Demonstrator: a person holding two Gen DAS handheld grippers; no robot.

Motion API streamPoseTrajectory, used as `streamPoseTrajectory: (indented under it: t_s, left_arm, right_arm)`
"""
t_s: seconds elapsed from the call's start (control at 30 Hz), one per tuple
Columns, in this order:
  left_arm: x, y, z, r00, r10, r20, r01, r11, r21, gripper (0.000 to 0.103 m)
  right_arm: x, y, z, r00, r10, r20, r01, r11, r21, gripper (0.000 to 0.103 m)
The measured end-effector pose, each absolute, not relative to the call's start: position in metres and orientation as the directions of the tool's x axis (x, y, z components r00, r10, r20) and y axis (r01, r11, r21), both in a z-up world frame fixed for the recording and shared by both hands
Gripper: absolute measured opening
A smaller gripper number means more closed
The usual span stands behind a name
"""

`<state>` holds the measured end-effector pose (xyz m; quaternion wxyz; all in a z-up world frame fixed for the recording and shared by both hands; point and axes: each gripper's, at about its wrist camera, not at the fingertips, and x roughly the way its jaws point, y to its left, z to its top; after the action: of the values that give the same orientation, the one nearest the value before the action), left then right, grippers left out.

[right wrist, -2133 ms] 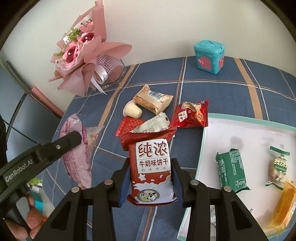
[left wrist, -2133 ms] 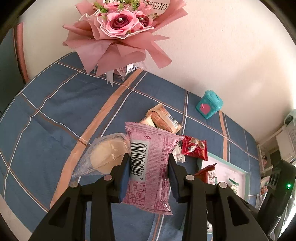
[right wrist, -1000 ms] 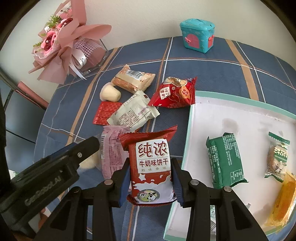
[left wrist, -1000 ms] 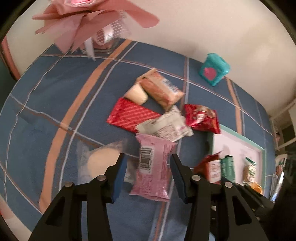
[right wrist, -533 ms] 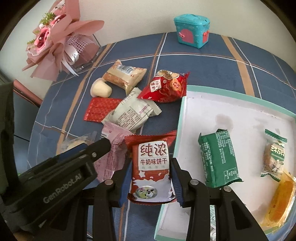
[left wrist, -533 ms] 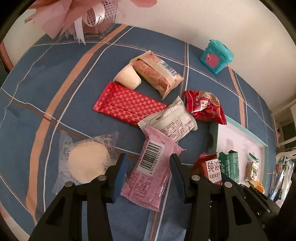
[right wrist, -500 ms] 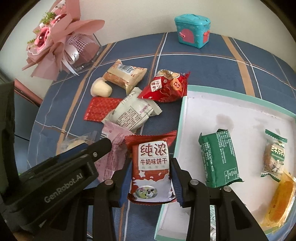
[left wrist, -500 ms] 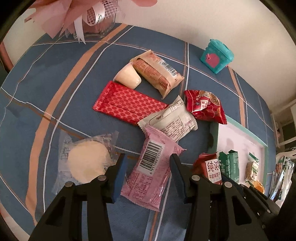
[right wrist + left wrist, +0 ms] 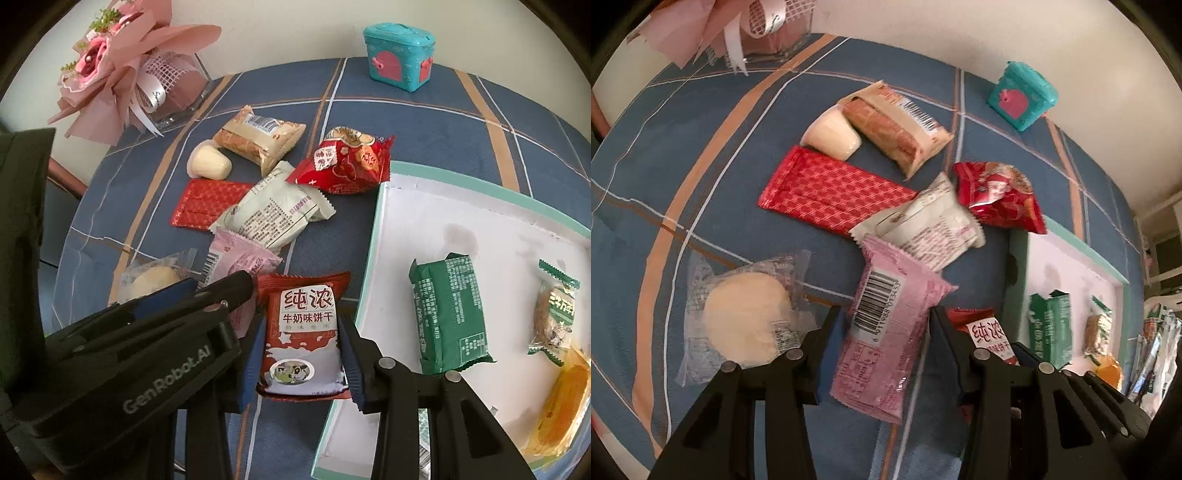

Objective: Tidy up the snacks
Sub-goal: 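Lift the milk biscuit packet with the right tool while the left lifts the pink packet, then carry the milk biscuit packet in the right tool while the left carries the pink packet over the tray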

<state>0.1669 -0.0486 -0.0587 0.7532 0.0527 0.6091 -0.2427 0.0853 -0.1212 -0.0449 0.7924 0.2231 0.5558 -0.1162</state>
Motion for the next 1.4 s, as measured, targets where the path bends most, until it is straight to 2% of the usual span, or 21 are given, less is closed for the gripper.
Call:
streamPoseTrajectory:
  t_s: [0.1,0.2,0.87,1.4]
  left_arm:
    - [0.17,-0.046,-0.063,0.163,-0.262,-0.951,0.407,0.896,-0.178,0.041]
    - [0.172,-0.039,-0.062,0.176,-0.257,-0.95,0.394,0.903,-0.171,0.04]
    - [0.177,-0.035,-0.067,0.188,-0.248,-0.95,0.382,0.91,-0.162,0.038]
    - [0.16,-0.021,-0.002,0.297,-0.353,-0.887,0.387,0.894,-0.226,0.036]
  right_arm:
    - [0.087,-0.119,-0.049,0.349,0.073,-0.934,0.432,0.872,0.229,0.042]
    - [0.089,-0.119,-0.052,0.347,0.075,-0.935,0.43,0.873,0.23,0.042]
    - [0.1,-0.092,-0.061,0.286,-0.028,-0.958,0.356,0.931,0.08,0.042]
    - [0.079,-0.104,-0.016,0.415,-0.007,-0.91,0.397,0.901,0.174,0.042]
